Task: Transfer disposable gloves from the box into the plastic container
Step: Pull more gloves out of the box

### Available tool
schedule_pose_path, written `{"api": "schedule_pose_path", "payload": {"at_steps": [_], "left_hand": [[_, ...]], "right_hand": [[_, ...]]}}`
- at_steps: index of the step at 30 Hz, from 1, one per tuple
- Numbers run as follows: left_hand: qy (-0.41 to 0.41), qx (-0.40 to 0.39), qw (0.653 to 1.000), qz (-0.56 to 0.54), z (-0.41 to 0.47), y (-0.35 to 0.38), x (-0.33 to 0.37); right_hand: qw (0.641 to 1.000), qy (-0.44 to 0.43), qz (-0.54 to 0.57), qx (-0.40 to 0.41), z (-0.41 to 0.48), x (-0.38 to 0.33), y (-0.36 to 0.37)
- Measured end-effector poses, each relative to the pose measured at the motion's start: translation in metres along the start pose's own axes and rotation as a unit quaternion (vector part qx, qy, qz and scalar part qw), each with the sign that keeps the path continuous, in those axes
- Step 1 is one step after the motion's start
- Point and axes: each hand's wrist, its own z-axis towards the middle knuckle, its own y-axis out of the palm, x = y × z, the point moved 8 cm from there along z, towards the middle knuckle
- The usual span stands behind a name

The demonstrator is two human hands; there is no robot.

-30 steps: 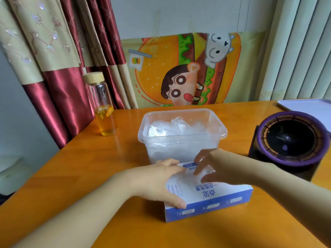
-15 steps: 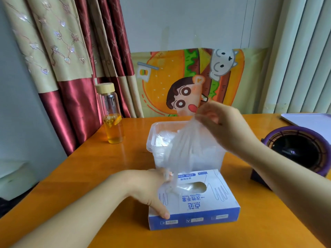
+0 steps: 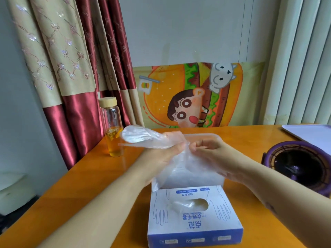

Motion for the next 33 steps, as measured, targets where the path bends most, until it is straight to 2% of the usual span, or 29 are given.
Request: {"api": "schedule_pose_path", "payload": {"at_steps": [2,3,5,7,8,11,13,15,18,21,23,25,27,28,29,30,31,33], "left_hand": [[0.004,0.051,0.999,0.002,0.007,-0.003,-0.002],[-0.006,0.069,0.998,-0.009,0.011,-0.004,-0.006],[-0.032,0.113,0.993,-0.017,0.017,-0.013,-0.014],[-0.051,0.136,0.989,-0.027,0.025,-0.019,-0.018],[-0.058,0.139,0.988,-0.022,0.030,-0.021,-0.020],[-0.065,0.137,0.988,0.005,0.042,-0.020,-0.022],[-0.069,0.125,0.990,0.020,0.049,-0.016,-0.023],[-0.094,0.097,0.991,0.014,0.056,-0.012,-0.029],[-0.145,0.069,0.987,-0.023,0.064,-0.021,-0.042],[-0.154,0.105,0.982,0.006,0.069,-0.058,-0.049],[-0.135,0.146,0.976,0.093,0.075,-0.088,-0.047],[-0.065,0.225,0.945,0.228,0.076,-0.111,-0.028],[0.088,0.277,0.892,0.347,0.071,-0.101,0.008],[0.166,0.248,0.875,0.382,0.070,-0.080,0.024],[0.216,0.178,0.869,0.407,0.072,-0.052,0.032],[0.231,0.086,0.870,0.428,0.076,-0.023,0.031],[0.207,-0.006,0.866,0.454,0.083,0.002,0.019],[0.097,-0.147,0.828,0.532,0.099,0.031,-0.021]], "right_hand": [[1.000,0.007,-0.013,-0.007,-0.004,0.005,0.002],[0.999,-0.011,-0.038,0.016,-0.005,0.003,-0.004],[0.989,-0.079,-0.082,0.090,-0.013,-0.008,-0.022],[0.978,-0.160,-0.082,0.103,-0.027,-0.026,-0.029],[0.973,-0.192,-0.102,0.077,-0.034,-0.035,-0.025],[0.933,-0.218,-0.287,0.011,-0.038,-0.043,-0.006],[0.912,-0.221,-0.345,0.024,-0.027,-0.043,-0.003],[0.903,-0.232,-0.351,0.085,-0.011,-0.046,-0.013],[0.902,-0.178,-0.363,0.155,0.020,-0.034,-0.042],[0.892,-0.089,-0.432,0.103,0.047,-0.009,-0.050],[0.877,-0.051,-0.475,0.060,0.061,0.005,-0.049],[0.849,-0.022,-0.527,0.032,0.071,0.014,-0.047],[0.817,0.015,-0.577,0.002,0.081,0.024,-0.045],[0.804,0.034,-0.593,-0.013,0.084,0.029,-0.043],[0.795,0.051,-0.604,-0.028,0.088,0.034,-0.041],[0.786,0.064,-0.614,-0.040,0.091,0.037,-0.039],[0.776,0.072,-0.624,-0.051,0.094,0.040,-0.037],[0.758,0.078,-0.644,-0.070,0.096,0.043,-0.035]]}}
